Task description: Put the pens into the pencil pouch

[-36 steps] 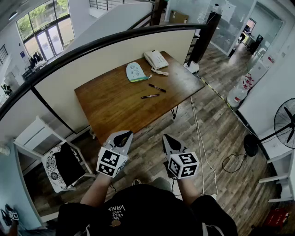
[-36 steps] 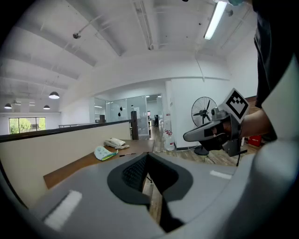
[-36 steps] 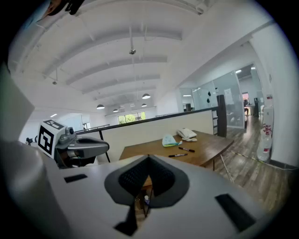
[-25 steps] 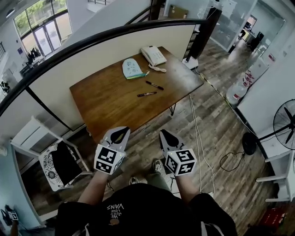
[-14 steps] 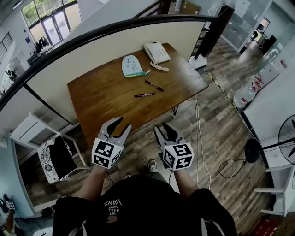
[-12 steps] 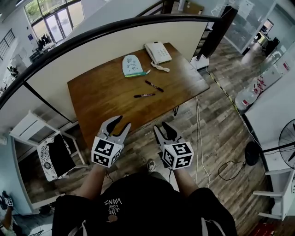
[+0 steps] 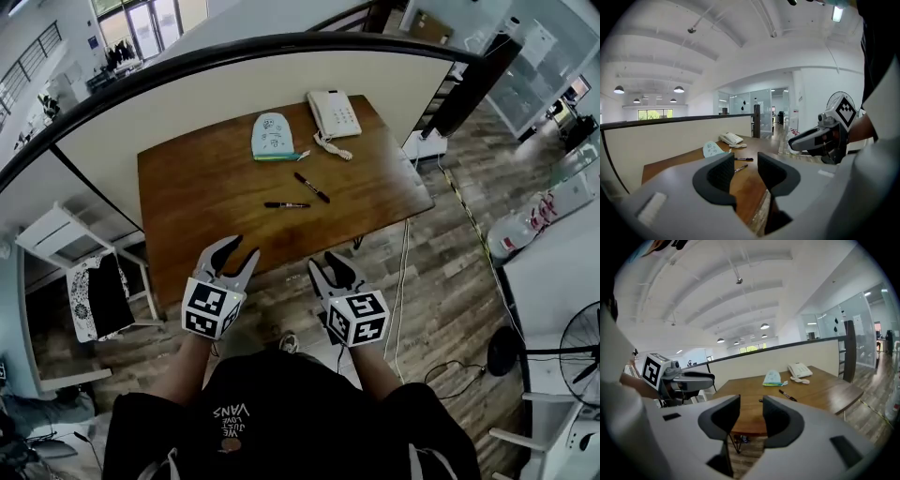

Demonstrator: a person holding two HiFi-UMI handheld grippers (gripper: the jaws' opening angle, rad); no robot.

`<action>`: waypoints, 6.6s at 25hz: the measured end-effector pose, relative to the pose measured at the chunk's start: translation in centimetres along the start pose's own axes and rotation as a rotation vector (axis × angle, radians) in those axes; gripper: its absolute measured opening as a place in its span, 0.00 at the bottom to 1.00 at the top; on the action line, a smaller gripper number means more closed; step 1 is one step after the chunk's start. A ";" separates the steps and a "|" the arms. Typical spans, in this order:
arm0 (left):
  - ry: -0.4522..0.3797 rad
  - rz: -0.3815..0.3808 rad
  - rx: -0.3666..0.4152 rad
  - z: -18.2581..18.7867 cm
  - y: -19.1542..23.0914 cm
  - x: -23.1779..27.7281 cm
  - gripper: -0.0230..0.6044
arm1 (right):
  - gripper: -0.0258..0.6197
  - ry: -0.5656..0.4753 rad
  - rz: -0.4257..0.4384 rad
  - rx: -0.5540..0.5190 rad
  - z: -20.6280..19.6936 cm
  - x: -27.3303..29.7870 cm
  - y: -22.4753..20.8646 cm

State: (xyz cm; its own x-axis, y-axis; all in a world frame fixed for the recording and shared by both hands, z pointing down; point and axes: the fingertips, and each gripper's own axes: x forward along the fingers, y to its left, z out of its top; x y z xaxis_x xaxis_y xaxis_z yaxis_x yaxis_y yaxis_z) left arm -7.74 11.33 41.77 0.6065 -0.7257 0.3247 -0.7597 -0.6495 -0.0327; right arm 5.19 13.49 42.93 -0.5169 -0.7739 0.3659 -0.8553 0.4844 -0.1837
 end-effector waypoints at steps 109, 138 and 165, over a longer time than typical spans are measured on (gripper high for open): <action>0.430 -0.106 0.462 -10.1 20.9 35.4 0.08 | 0.11 0.436 0.307 -0.157 -6.3 23.0 -15.6; 0.232 -0.191 0.203 -6.3 12.2 23.2 0.07 | 0.11 0.387 0.063 -0.012 -4.7 21.8 -8.2; 0.096 -0.101 -0.127 -3.7 11.9 21.7 0.07 | 0.11 0.292 0.241 0.146 -0.7 28.0 -6.0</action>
State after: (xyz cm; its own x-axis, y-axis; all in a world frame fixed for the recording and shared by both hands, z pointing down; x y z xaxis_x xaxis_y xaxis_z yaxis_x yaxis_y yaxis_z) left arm -4.52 -11.29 51.89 0.6603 -0.6298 0.4091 -0.7235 -0.6795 0.1216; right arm -4.13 -10.83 54.91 -0.6891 -0.4866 0.5370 -0.7181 0.5582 -0.4157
